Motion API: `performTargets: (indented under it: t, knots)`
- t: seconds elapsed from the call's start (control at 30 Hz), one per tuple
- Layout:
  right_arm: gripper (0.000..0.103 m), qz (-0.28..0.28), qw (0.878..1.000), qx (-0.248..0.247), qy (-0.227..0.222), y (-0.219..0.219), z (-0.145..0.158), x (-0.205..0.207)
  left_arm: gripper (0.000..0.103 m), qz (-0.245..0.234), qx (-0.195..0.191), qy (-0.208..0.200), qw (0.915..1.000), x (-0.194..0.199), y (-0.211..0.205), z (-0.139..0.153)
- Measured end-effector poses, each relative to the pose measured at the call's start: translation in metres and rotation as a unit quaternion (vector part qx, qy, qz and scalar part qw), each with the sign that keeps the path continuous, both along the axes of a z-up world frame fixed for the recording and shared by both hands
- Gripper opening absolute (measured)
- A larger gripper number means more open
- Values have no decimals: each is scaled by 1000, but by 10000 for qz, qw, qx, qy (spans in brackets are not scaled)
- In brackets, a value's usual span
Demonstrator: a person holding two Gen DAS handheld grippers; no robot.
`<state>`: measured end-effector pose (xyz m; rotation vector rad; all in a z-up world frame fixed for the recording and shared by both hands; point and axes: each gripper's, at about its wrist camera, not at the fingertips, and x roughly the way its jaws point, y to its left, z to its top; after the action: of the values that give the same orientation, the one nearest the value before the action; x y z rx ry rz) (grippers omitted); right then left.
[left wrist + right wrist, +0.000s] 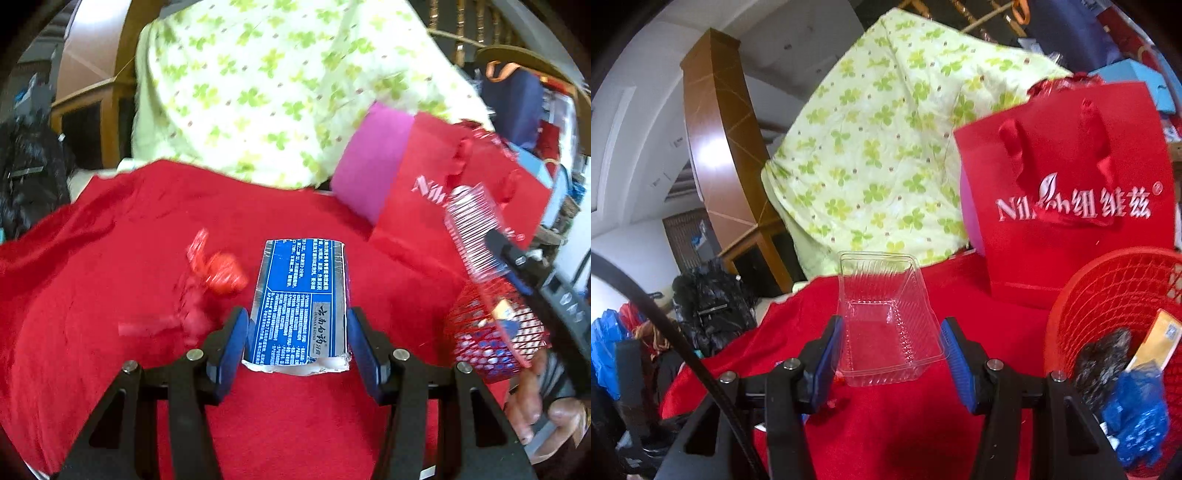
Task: Collect trash
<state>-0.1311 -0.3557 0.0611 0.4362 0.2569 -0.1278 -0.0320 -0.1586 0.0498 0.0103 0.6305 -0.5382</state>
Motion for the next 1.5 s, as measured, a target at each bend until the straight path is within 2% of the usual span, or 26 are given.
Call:
performTargets:
  t: [0.17,0.5,0.77,0.87,0.93,1.0,1.03,1.13,1.2,1.37,1.5]
  knots:
    - [57,-226,9996,43,-175,-14,6,-16,57,-409,-74,-336,9986,-18,-18,24]
    - [57,-768,9948,362,-559,-52,18,-46,54,-1210,22,-623,9907,-40,-58,51]
    - [57,-1423,9840,663,-847,-91,22,-83,51,-1899,86,-631,9797,-52,-106,62]
    - [57,-1741,9769,819,-928,-110,20,-101,50,-2089,222,-736,9749,-58,-127,61]
    - [57,-1971,9720,908,-904,-124,16,-112,50,-2100,263,-638,9753,-56,-134,54]
    - [57,-2123,9676,1037,-894,-135,11,-118,50,-2095,254,-371,9768,-50,-137,42]
    - [57,-2157,9663,1083,-896,-137,9,-121,50,-2089,253,-194,9774,-45,-139,34]
    - [57,-2254,9628,1235,-836,-144,4,-121,50,-2040,396,-9,9782,-40,-145,20]
    - [57,-2259,9615,1339,-813,-146,2,-120,50,-2078,431,-16,9772,-39,-147,19]
    - [61,-2237,9628,1387,-610,-147,-1,-114,50,-1995,669,-342,9770,-39,-142,21]
    - [67,-2288,9637,1310,-413,-146,-4,-110,51,-1592,754,-13,9844,-15,-113,4]
